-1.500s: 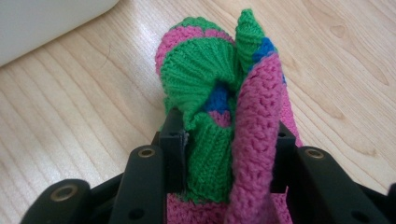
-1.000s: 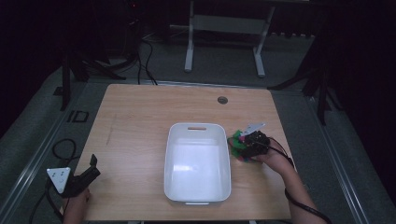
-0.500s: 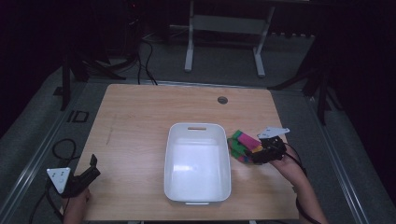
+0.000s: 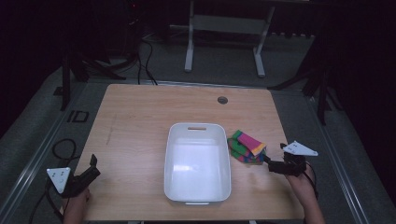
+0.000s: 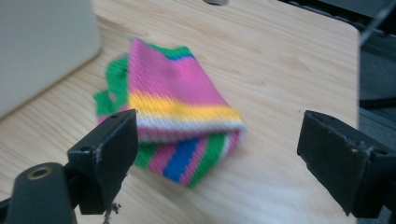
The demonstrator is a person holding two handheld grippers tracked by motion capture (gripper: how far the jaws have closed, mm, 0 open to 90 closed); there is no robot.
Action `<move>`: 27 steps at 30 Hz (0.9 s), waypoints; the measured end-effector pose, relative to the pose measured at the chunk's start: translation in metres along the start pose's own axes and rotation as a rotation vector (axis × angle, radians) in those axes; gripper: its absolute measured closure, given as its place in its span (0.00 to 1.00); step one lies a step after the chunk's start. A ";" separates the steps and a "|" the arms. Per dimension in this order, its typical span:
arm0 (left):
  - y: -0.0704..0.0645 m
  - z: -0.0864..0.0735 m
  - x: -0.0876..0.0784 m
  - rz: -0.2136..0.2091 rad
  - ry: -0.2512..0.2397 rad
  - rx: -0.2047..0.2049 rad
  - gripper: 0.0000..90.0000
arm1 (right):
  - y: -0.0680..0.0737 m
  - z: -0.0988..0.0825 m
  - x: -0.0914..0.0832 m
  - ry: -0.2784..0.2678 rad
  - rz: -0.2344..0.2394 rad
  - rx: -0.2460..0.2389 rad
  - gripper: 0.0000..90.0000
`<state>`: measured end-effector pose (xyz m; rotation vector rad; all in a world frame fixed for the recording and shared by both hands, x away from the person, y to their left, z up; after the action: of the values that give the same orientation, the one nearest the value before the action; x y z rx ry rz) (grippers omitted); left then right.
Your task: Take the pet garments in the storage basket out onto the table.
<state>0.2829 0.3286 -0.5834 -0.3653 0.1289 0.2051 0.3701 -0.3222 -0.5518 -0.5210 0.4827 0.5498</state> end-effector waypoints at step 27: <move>0.000 0.000 0.000 0.002 -0.002 0.002 0.02 | 0.000 -0.085 -0.043 0.039 -0.268 0.194 0.14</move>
<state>0.2826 0.3287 -0.5834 -0.3626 0.1271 0.2069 0.3131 -0.3866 -0.5926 -0.4028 0.4888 0.2338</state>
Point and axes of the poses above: each handheld gripper's, and its own axes: x roughly forward along the jaws, z roughly out of its top, y roughly to its left, the point moved 7 cm from there along x, roughly forward along the jaws, and after that the axes turned 15 degrees about -x, right-handed, at the moved point
